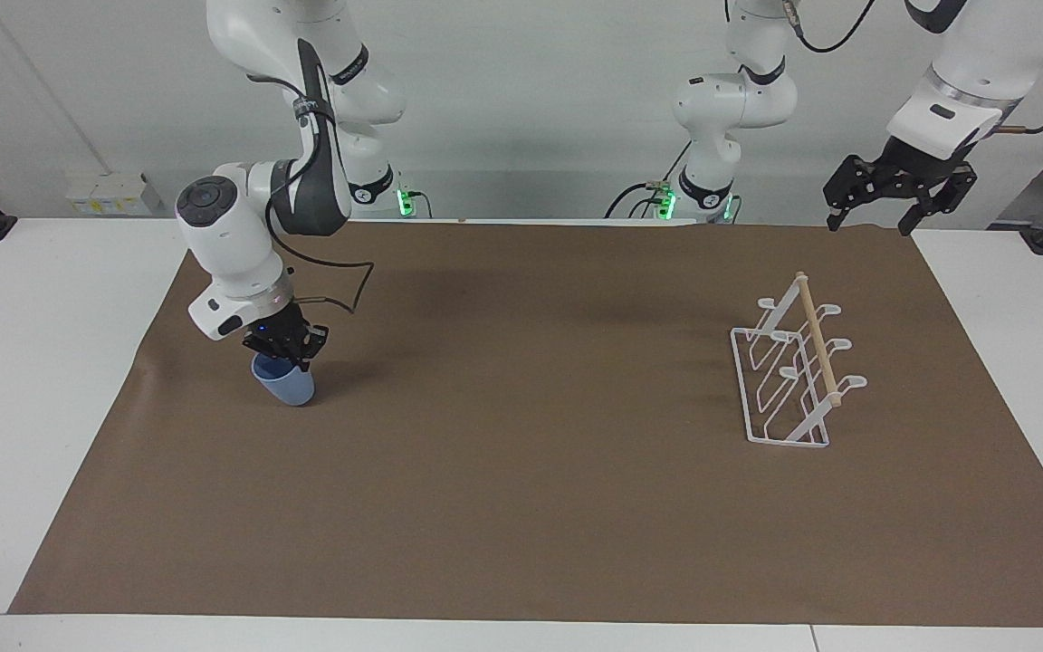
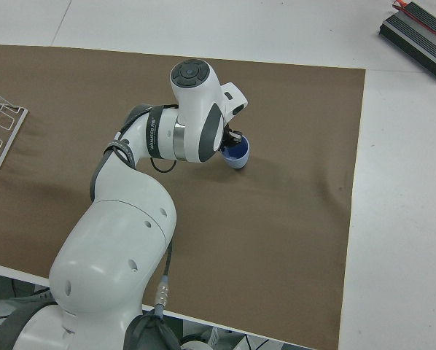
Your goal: Hang cup on cup holder
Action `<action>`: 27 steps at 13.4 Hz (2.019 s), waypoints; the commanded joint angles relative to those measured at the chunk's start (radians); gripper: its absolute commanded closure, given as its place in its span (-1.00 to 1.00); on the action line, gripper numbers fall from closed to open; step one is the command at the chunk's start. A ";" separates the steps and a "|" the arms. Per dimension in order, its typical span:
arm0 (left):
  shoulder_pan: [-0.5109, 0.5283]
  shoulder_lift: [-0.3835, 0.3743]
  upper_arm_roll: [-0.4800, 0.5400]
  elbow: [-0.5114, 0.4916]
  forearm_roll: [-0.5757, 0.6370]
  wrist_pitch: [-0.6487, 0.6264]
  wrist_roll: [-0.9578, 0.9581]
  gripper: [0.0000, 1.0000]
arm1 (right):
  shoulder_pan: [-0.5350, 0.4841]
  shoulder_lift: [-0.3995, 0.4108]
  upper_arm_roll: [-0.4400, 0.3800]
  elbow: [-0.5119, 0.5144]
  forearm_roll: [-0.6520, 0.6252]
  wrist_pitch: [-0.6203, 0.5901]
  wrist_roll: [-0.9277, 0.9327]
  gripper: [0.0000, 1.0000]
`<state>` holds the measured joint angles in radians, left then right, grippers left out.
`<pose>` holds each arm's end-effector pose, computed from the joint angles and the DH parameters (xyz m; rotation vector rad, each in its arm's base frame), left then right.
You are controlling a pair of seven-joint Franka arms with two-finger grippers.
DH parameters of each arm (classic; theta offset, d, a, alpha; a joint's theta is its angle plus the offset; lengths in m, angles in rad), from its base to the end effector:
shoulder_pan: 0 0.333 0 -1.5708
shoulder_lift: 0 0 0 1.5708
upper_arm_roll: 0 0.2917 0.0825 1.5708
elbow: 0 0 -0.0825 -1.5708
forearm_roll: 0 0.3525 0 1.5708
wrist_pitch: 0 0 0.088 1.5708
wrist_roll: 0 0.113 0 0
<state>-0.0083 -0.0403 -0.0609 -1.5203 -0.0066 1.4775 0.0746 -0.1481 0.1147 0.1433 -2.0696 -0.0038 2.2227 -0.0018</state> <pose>0.5007 -0.0362 0.6287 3.1293 -0.2263 -0.0040 0.5433 -0.0038 0.3689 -3.1278 0.0031 -0.0620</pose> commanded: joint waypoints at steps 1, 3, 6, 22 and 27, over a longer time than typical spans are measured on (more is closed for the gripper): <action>-0.007 -0.024 0.003 -0.024 0.005 -0.006 -0.002 -1.00 | -0.011 -0.001 0.005 0.016 0.008 -0.029 -0.020 1.00; -0.006 -0.024 0.003 -0.026 0.002 -0.009 -0.019 -1.00 | -0.013 -0.004 0.005 0.055 0.008 -0.078 -0.020 1.00; -0.007 -0.024 0.001 -0.023 -0.012 -0.019 -0.090 -1.00 | -0.034 0.000 0.005 0.181 0.008 -0.230 -0.023 1.00; -0.007 -0.038 -0.011 -0.043 -0.012 -0.034 -0.082 -1.00 | -0.024 -0.119 0.013 0.443 0.004 -0.695 -0.127 1.00; -0.007 -0.039 -0.011 -0.044 -0.012 -0.033 -0.081 -1.00 | -0.018 -0.129 0.015 0.511 0.008 -0.775 -0.199 1.00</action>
<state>-0.0091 -0.0504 -0.0761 -1.5303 -0.0125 1.4457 0.0064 -0.1612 -0.0185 0.1537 -1.5941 -0.0038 1.4763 -0.1492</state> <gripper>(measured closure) 0.000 0.956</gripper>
